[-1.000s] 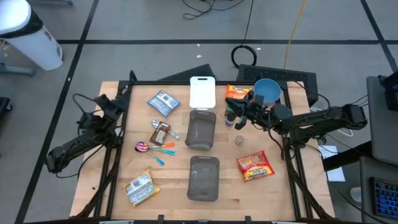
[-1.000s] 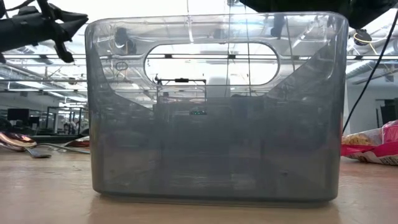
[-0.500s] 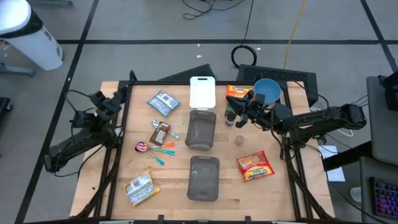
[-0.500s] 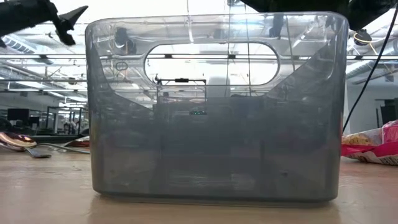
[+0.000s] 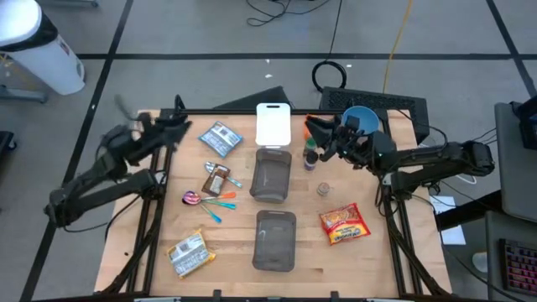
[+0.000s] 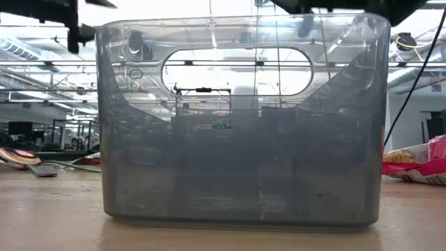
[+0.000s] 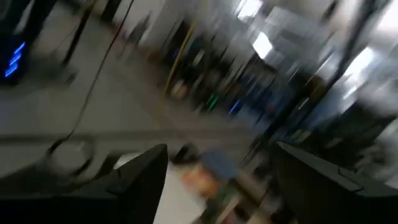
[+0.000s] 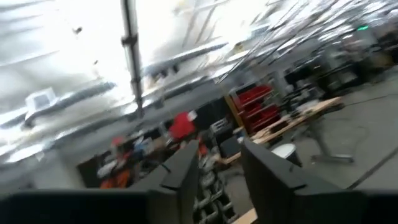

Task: Pick & Place Food Item
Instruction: Put the blue noodle pack into the white bin

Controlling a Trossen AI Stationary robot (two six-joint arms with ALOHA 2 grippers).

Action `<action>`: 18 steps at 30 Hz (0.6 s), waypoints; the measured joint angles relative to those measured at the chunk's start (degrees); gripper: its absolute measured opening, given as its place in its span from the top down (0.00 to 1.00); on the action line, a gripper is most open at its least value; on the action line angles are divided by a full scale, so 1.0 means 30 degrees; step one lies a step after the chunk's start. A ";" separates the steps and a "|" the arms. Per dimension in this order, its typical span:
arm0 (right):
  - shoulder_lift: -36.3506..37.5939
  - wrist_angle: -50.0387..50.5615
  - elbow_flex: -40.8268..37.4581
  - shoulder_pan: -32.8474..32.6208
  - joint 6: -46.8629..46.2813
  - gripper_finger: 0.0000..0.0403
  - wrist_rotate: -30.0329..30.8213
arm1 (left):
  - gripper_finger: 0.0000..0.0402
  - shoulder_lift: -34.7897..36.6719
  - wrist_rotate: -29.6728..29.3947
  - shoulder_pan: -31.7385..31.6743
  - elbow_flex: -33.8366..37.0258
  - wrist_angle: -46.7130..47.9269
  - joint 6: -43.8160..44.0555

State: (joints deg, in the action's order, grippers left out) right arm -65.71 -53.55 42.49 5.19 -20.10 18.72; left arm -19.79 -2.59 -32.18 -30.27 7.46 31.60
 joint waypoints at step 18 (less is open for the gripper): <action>0.0158 0.9930 0.4875 -0.0007 0.7902 0.44 -0.2279 | 0.40 -1.3197 0.2983 -0.5738 -0.9322 0.9646 0.0607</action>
State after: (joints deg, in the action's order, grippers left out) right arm -65.24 -23.76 57.11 5.17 3.60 11.88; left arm -59.38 6.36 -49.40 -58.24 36.39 33.42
